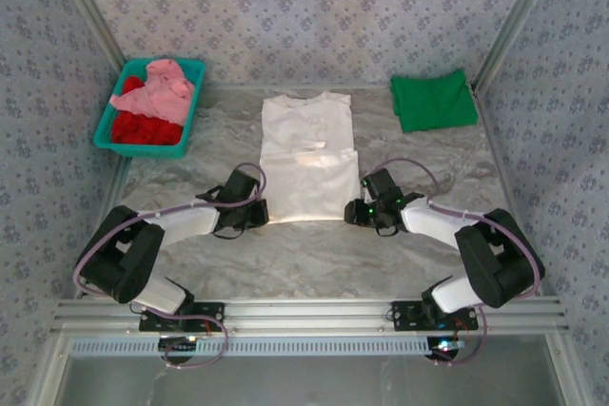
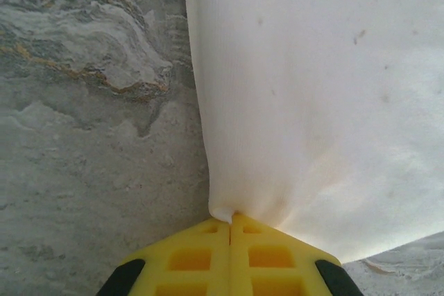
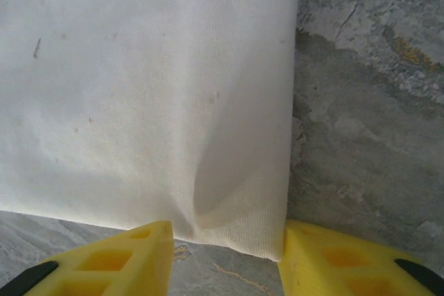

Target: Fold and stack the t-shirts

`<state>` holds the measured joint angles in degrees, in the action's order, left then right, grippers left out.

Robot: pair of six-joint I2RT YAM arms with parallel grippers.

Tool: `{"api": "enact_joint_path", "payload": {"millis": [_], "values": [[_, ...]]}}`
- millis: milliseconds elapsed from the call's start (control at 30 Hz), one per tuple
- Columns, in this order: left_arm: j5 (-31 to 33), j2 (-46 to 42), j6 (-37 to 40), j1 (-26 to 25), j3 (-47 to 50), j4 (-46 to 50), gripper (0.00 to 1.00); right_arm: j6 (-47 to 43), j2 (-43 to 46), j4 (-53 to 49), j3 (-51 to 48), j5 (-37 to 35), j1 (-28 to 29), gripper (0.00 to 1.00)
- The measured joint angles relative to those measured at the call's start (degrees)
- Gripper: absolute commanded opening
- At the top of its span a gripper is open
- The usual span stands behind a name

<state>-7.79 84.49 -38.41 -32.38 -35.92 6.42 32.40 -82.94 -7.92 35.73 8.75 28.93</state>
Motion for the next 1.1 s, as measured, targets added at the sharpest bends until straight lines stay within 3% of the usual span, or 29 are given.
{"api": "enact_joint_path", "payload": {"millis": [100,400,633,833,1100], "values": [[0.46,-0.9,0.33,0.07,0.79,0.04,0.0,0.2,-0.17,-0.33,0.22,-0.04,-0.07,0.42],[1.05,-2.19,0.85,0.5,1.81,0.07,0.0,0.48,-1.73,-0.94,1.51,-1.68,-0.37,0.01],[1.66,-5.6,1.07,0.5,3.65,1.68,0.0,0.52,-0.92,-0.39,1.31,-1.66,1.09,0.0],[2.43,-11.19,0.52,-0.09,5.84,5.38,0.0,0.2,5.64,-0.39,-2.62,-1.36,3.61,0.0],[6.01,-21.64,-5.42,-9.53,9.6,13.79,0.0,2.4,20.63,-4.83,-10.23,-2.62,11.37,0.0]]}}
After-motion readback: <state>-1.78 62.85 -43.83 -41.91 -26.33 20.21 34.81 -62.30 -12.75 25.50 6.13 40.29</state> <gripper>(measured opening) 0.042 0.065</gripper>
